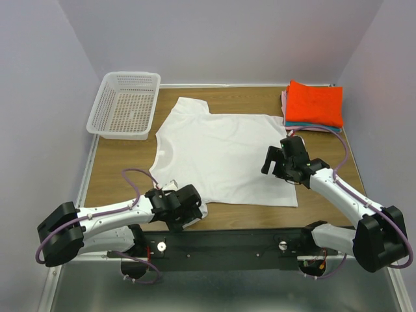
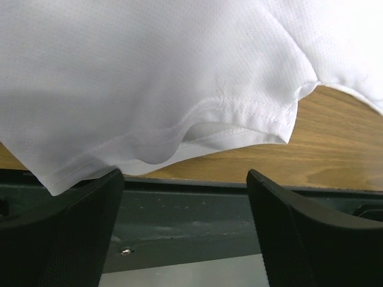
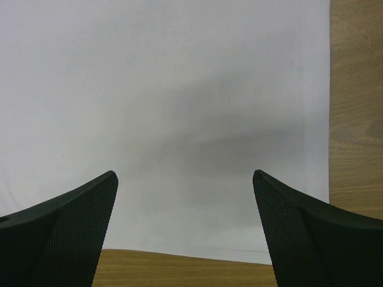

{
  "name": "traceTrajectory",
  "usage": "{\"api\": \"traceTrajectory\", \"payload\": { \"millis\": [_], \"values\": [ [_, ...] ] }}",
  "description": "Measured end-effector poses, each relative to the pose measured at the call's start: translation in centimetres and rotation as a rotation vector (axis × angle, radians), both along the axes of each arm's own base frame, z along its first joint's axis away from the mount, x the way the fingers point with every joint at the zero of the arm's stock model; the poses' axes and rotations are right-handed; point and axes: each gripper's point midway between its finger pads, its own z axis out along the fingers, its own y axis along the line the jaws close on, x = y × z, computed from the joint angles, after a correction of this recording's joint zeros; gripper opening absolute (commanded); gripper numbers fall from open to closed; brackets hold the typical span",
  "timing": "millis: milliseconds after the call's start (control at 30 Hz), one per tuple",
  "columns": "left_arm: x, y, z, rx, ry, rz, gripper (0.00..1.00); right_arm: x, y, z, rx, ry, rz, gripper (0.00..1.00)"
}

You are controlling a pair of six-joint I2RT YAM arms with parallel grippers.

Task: Fold and stack the t-shirts
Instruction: Fold the tshirt

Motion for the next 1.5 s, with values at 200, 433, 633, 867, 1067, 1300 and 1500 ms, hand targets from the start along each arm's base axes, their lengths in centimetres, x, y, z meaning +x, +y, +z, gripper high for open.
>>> {"api": "traceTrajectory", "payload": {
  "millis": [200, 433, 633, 867, 1067, 1300, 1500],
  "values": [
    [1.0, 0.3, -0.1, -0.002, -0.008, 0.096, 0.75, 0.0, 0.0, 0.0, -0.002, 0.000, 0.002, 1.00],
    [2.7, 0.9, -0.6, 0.015, -0.013, 0.173, 0.47, 0.0, 0.0, 0.0, -0.005, 0.000, 0.006, 1.00],
    [3.3, 1.0, -0.9, 0.043, -0.019, 0.171, 0.07, -0.1, -0.1, -0.2, -0.007, 0.006, 0.006, 1.00],
    [3.7, 1.0, -1.0, 0.059, -0.037, 0.161, 0.00, -1.1, -0.4, -0.9, 0.002, 0.023, -0.023, 1.00],
    [4.3, 1.8, -1.0, 0.101, -0.082, 0.145, 0.00, -3.6, -0.7, -1.0, 0.091, 0.026, -0.117, 1.00],
    [4.9, 1.8, -0.5, 0.101, -0.128, 0.117, 0.00, -6.5, -1.4, -1.6, 0.182, 0.055, -0.264, 1.00],
    [5.9, 1.5, 1.2, 0.040, -0.207, 0.123, 0.00, -8.4, -1.8, -2.8, 0.223, 0.107, -0.360, 1.00]
  ]
}}
